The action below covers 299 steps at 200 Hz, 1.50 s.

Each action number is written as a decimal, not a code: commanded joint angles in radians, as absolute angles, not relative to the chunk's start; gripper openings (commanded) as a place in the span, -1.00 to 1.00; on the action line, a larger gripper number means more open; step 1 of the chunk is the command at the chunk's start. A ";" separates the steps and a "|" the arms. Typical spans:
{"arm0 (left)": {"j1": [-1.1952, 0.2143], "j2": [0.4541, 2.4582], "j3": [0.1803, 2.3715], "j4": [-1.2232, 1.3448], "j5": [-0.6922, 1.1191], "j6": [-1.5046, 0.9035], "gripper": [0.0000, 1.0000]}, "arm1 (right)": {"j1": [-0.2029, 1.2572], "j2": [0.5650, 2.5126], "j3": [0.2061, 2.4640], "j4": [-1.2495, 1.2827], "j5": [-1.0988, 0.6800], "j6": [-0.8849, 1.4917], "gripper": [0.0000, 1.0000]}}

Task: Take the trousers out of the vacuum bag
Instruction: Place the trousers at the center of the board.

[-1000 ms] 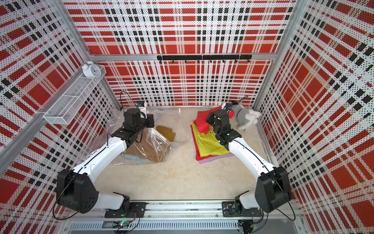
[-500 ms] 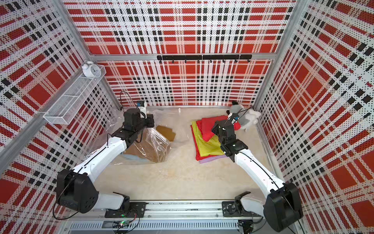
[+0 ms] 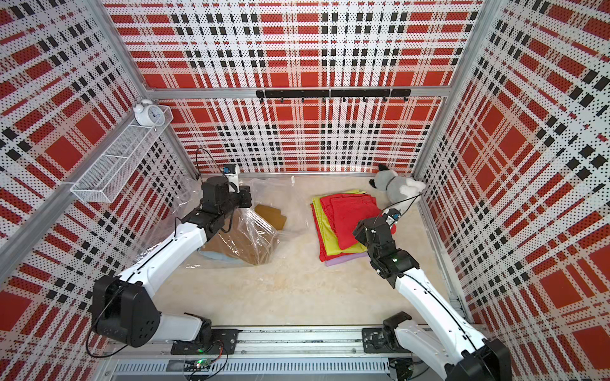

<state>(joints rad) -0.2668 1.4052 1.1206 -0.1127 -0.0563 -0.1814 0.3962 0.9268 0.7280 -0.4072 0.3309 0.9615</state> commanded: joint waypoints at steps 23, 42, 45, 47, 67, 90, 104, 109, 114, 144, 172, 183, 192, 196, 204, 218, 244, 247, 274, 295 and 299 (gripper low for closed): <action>-0.294 1.414 1.149 -0.093 -0.084 -0.160 -1.00 | 0.390 0.842 0.757 -0.594 0.351 0.881 0.37; -0.299 1.420 1.152 -0.095 -0.088 -0.160 -1.00 | 0.391 0.831 0.799 -0.624 0.328 0.835 0.38; -0.300 1.422 1.153 -0.095 -0.089 -0.160 -1.00 | 0.390 0.833 0.808 -0.626 0.326 0.825 0.38; -0.301 1.422 1.152 -0.096 -0.089 -0.160 -1.00 | 0.390 0.834 0.813 -0.629 0.322 0.820 0.37; -0.304 1.425 1.158 -0.096 -0.092 -0.162 -1.00 | 0.391 0.859 0.865 -0.655 0.304 0.790 0.37; -0.322 1.430 1.168 -0.101 -0.122 -0.150 -1.00 | 0.390 0.878 0.882 -0.639 0.286 0.769 0.37; -0.330 1.437 1.179 -0.111 -0.135 -0.137 -1.00 | 0.390 0.885 0.875 -0.604 0.276 0.761 0.38; -0.330 1.440 1.182 -0.114 -0.135 -0.137 -1.00 | 0.390 0.886 0.873 -0.591 0.272 0.759 0.38; -0.330 1.444 1.189 -0.115 -0.134 -0.136 -1.00 | 0.390 0.892 0.871 -0.579 0.265 0.755 0.38; -0.318 1.483 1.245 -0.143 -0.107 -0.140 -0.86 | 0.390 0.940 0.877 -0.527 0.242 0.737 0.38; -0.328 1.530 1.345 -0.214 -0.067 -0.136 -0.52 | 0.388 0.979 0.895 -0.484 0.213 0.716 0.39; -0.350 1.534 1.383 -0.230 -0.073 -0.125 -0.40 | 0.389 0.990 0.907 -0.477 0.213 0.704 0.39; -0.372 1.537 1.416 -0.244 -0.080 -0.112 -0.30 | 0.388 0.999 0.918 -0.472 0.213 0.694 0.39; -0.382 1.539 1.432 -0.253 -0.084 -0.107 -0.25 | 0.388 1.002 0.921 -0.470 0.213 0.689 0.40; -0.402 1.550 1.464 -0.269 -0.086 -0.100 -0.19 | 0.387 1.007 0.928 -0.468 0.213 0.680 0.40; -0.434 1.569 1.518 -0.295 -0.087 -0.101 -0.10 | 0.383 1.012 0.934 -0.464 0.213 0.670 0.41; -0.505 1.602 1.590 -0.306 -0.121 -0.101 0.02 | 0.366 1.011 0.937 -0.460 0.173 0.656 0.44; -0.513 1.607 1.598 -0.307 -0.128 -0.099 0.03 | 0.363 1.010 0.938 -0.460 0.171 0.654 0.44; -0.596 1.669 1.702 -0.320 -0.143 -0.091 0.11 | 0.324 1.002 0.937 -0.460 0.138 0.639 0.45; -0.651 1.739 1.779 -0.320 -0.103 -0.102 0.14 | 0.276 0.996 0.936 -0.455 0.105 0.637 0.47; -0.660 1.754 1.792 -0.319 -0.093 -0.108 0.14 | 0.268 0.996 0.936 -0.453 0.100 0.636 0.47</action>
<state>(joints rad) -0.6113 1.6836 1.7218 -0.2951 -0.1196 -0.1036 0.3138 1.0134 0.9203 -0.4755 0.1452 0.6559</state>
